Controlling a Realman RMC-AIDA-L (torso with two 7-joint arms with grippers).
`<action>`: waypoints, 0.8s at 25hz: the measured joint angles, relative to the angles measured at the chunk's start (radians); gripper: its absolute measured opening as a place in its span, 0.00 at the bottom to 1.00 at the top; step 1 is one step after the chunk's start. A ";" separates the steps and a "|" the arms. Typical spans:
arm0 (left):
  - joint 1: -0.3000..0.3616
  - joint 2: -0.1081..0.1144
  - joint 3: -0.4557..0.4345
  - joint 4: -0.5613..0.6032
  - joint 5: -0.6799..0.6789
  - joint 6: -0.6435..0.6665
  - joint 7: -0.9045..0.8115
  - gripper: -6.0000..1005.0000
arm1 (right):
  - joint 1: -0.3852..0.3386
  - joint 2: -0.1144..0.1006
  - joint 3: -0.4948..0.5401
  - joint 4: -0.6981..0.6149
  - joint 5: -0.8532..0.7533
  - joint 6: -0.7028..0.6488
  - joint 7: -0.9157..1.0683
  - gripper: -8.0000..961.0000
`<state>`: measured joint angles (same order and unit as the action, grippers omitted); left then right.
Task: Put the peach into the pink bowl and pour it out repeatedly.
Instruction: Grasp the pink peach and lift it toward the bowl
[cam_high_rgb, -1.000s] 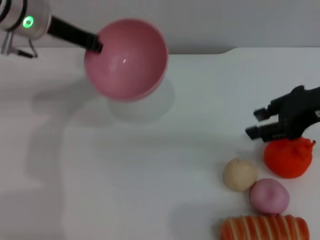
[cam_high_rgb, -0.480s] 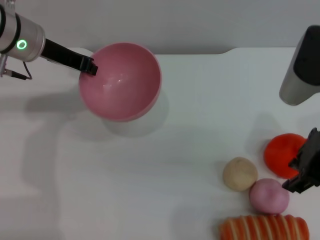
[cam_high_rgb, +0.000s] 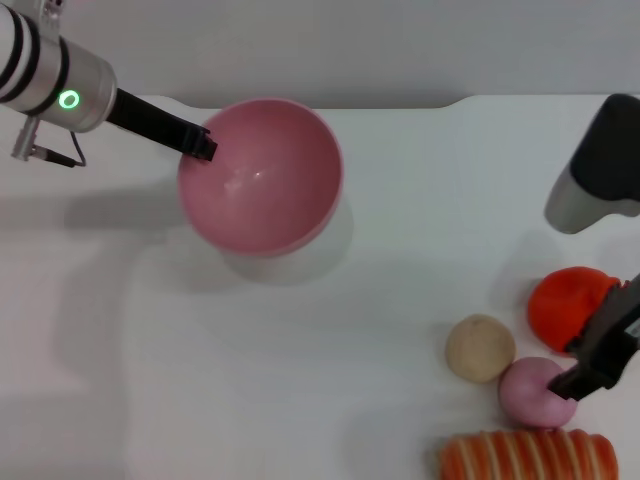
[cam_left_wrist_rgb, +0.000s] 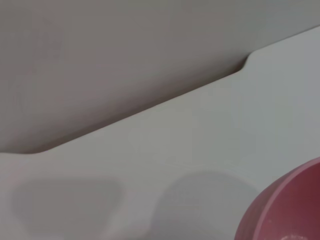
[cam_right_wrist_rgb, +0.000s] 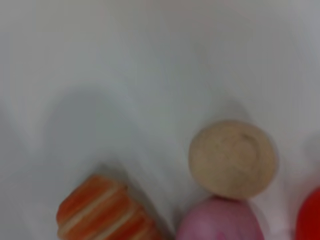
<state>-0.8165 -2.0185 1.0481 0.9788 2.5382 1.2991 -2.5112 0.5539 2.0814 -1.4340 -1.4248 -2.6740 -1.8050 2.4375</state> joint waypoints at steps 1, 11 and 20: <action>-0.001 -0.006 0.002 0.002 -0.001 0.000 0.005 0.05 | 0.001 0.000 -0.017 0.013 0.003 0.018 0.006 0.52; -0.002 -0.024 0.003 0.009 -0.001 0.006 0.025 0.05 | 0.012 0.000 -0.132 0.093 0.018 0.112 0.050 0.52; 0.016 -0.026 0.003 0.009 0.000 0.013 0.045 0.05 | 0.000 0.000 -0.142 0.074 0.022 0.109 0.059 0.45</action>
<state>-0.8007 -2.0448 1.0508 0.9879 2.5384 1.3120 -2.4661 0.5544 2.0816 -1.5757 -1.3511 -2.6521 -1.6963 2.4965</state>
